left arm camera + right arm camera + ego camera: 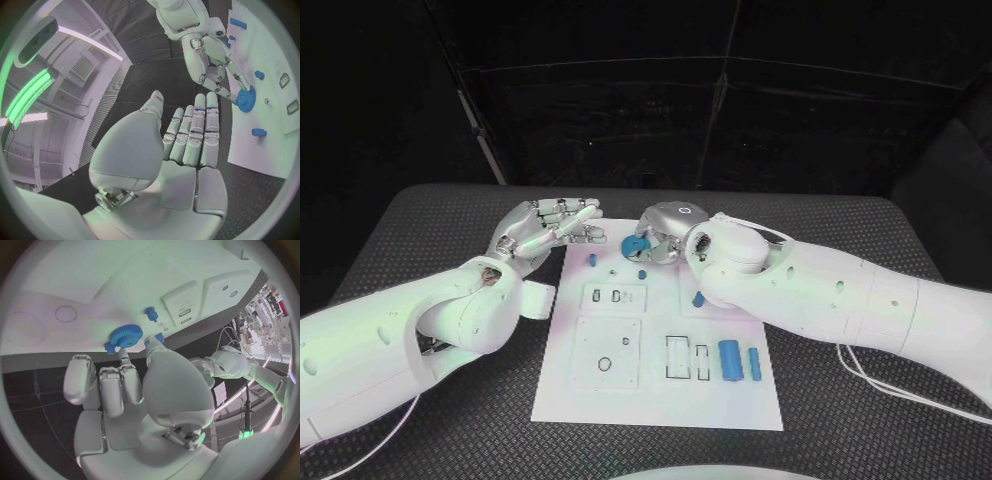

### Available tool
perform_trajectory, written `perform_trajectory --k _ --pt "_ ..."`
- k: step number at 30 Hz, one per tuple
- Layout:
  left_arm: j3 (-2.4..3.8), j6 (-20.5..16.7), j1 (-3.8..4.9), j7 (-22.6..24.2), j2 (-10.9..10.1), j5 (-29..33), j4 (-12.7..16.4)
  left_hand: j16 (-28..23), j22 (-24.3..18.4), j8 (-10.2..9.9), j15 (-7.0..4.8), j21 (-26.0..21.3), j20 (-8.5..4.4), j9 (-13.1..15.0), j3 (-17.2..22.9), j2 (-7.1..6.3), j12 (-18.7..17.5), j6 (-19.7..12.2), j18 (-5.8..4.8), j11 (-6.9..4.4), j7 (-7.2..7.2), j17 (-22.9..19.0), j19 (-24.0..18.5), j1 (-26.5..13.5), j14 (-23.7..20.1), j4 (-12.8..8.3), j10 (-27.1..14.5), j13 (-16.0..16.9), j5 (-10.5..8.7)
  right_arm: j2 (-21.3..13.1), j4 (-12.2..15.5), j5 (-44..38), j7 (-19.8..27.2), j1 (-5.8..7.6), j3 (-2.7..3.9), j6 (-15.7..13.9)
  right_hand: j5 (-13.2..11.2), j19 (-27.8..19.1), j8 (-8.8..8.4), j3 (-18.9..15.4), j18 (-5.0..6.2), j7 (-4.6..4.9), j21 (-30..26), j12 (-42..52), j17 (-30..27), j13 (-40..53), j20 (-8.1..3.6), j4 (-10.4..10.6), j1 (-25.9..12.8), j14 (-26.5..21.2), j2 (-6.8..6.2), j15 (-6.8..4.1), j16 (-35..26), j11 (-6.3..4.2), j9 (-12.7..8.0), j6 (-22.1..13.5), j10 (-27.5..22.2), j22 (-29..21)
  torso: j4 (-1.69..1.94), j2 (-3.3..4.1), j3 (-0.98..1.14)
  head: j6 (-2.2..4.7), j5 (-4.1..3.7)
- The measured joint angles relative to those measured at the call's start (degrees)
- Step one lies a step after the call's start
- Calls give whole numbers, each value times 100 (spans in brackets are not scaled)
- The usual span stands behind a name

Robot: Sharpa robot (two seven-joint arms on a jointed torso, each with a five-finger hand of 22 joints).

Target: Assemble the parts on the task board

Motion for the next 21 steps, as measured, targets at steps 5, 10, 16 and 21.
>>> perform_trajectory --k 5,10,16,21 --pt "0 2 0 -4 -11 0 -9 0 0 0 0 0 0 -5 0 0 0 0 0 0 0 0 0 0 0 0 0 0 0 -329 186 192 210 -11 -4 -591 0 0 0 -47 0 0 24 13 0 0 0 -47 21 0 -21 0 0 0 -9 0 0 29 -4 -3 6 30 0" --pt "0 3 0 -5 -35 0 -19 0 1 1 0 0 0 -5 0 0 0 0 0 0 0 -1 0 0 0 0 0 0 0 -836 495 657 729 -11 0 -1227 -24 20 -38 -47 0 32 24 12 0 0 20 -47 153 2 -153 2 0 0 -26 -74 0 39 -23 -10 7 60 -29" --pt "0 5 0 -8 -57 0 -22 0 0 1 0 0 0 -5 0 0 0 0 0 0 0 -1 0 0 0 0 0 0 0 -1619 778 1483 1375 -8 -3 -1415 -55 20 -38 -47 0 25 24 12 0 0 20 -254 574 21 -212 21 0 0 -14 -16 0 23 -50 -16 15 92 -98" --pt "0 5 -1 -10 -56 0 -23 0 -4 1 0 0 0 -4 0 0 0 0 -1 0 0 5 0 0 0 0 0 0 0 -2174 855 2041 1817 -8 -3 -1365 22 20 -38 -165 0 -6 24 12 0 1 20 -438 797 21 -358 20 0 0 -22 -47 0 -1 -75 -24 27 105 -140"
